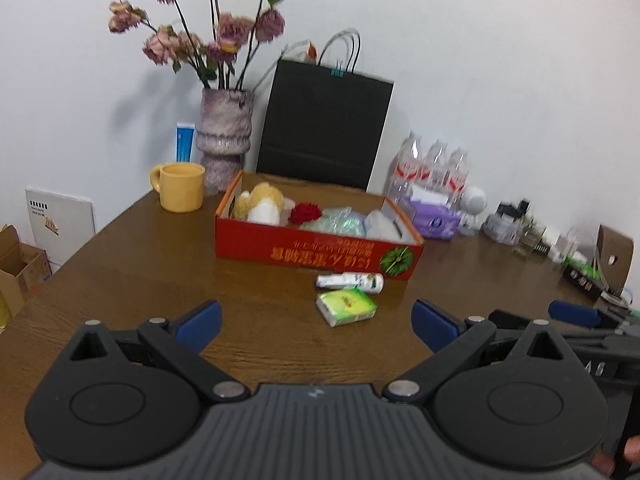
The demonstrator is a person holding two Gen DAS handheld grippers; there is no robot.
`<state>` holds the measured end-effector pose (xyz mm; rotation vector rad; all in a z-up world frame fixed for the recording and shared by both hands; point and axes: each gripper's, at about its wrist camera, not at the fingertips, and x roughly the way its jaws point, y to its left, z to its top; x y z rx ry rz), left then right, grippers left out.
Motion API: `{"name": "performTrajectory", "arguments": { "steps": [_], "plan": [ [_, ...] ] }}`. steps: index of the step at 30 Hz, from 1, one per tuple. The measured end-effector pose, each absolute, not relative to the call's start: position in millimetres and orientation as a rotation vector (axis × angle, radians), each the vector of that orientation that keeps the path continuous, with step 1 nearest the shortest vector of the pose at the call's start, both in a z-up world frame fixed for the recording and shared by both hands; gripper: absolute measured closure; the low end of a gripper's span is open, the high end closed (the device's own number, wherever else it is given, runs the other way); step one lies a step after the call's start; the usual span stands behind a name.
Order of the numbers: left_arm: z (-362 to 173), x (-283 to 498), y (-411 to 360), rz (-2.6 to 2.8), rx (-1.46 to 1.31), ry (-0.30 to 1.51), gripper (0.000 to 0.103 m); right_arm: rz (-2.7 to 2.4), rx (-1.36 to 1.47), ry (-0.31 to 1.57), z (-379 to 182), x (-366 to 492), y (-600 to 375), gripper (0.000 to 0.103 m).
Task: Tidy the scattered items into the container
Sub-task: 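Move the left tool to the green tissue pack while the right tool approaches the white spray bottle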
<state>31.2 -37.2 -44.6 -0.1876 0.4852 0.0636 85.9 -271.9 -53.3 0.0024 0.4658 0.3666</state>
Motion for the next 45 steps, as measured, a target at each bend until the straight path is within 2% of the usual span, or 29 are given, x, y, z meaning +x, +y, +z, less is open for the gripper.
{"name": "performTrajectory", "arguments": {
  "steps": [11, 22, 37, 44, 45],
  "plan": [
    [-93.1, 123.1, -48.1, 0.004, -0.060, 0.642, 0.000, 0.360, 0.000, 0.589, -101.6, 174.9, -273.4, 0.000],
    [-136.6, 211.4, -53.8, -0.131, 0.014, 0.731, 0.000, 0.307, -0.046, 0.630, -132.7, 234.7, -262.3, 0.001],
    [-165.3, 246.3, -50.5, -0.257, 0.066, 0.736, 0.000, 0.344, -0.040, 0.627, -155.9, 252.8, -271.2, 0.001],
    [-166.3, 249.1, -58.0, -0.267, 0.122, 0.719, 0.009, 0.365, -0.028, 0.621, -157.2, 259.0, -269.8, 0.001],
    [-165.9, 249.3, -58.7, -0.272, 0.124, 0.718, 0.013, 0.368, -0.022, 0.616, -156.6, 260.5, -269.9, 0.001]
  ]
}}
